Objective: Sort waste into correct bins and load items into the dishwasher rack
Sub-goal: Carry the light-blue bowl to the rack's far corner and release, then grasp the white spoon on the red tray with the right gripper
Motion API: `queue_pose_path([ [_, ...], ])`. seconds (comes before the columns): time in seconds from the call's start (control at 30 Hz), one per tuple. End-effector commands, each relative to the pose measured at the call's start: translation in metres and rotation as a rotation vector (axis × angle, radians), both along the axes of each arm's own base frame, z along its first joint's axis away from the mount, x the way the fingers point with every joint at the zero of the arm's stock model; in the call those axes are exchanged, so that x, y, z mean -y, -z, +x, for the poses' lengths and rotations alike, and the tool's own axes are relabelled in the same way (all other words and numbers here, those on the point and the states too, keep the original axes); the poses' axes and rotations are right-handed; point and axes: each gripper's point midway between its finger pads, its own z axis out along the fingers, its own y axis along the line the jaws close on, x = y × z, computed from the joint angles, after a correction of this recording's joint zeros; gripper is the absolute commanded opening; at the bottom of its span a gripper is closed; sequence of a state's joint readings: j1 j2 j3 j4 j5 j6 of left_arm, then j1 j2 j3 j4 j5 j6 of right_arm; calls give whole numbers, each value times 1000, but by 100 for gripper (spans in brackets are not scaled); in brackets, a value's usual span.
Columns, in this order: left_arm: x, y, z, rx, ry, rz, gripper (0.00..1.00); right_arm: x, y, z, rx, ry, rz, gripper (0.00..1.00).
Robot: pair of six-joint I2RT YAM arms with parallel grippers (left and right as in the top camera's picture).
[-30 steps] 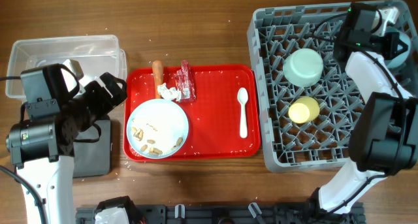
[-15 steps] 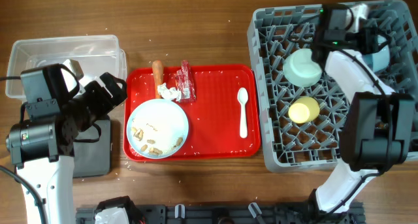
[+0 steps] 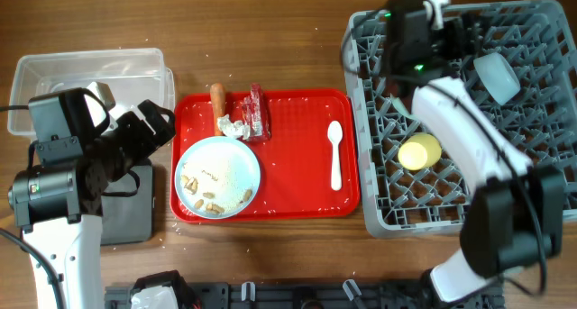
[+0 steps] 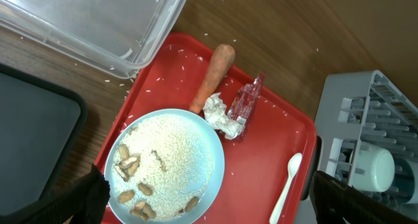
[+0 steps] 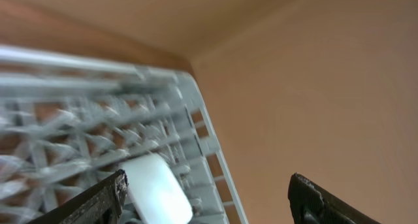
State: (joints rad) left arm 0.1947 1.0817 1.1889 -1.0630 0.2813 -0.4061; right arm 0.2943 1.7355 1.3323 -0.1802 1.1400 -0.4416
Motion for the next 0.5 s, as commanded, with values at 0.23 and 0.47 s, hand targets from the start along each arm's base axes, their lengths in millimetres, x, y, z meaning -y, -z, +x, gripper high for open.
queue_pose_path([
  [0.23,-4,-6,2,15,-16,8,100,-215,27,-112,-234,-542,1037,69],
  [0.47,-4,-6,2,15,-17,8,100,-269,44,-189,-630,-627,1369,66],
])
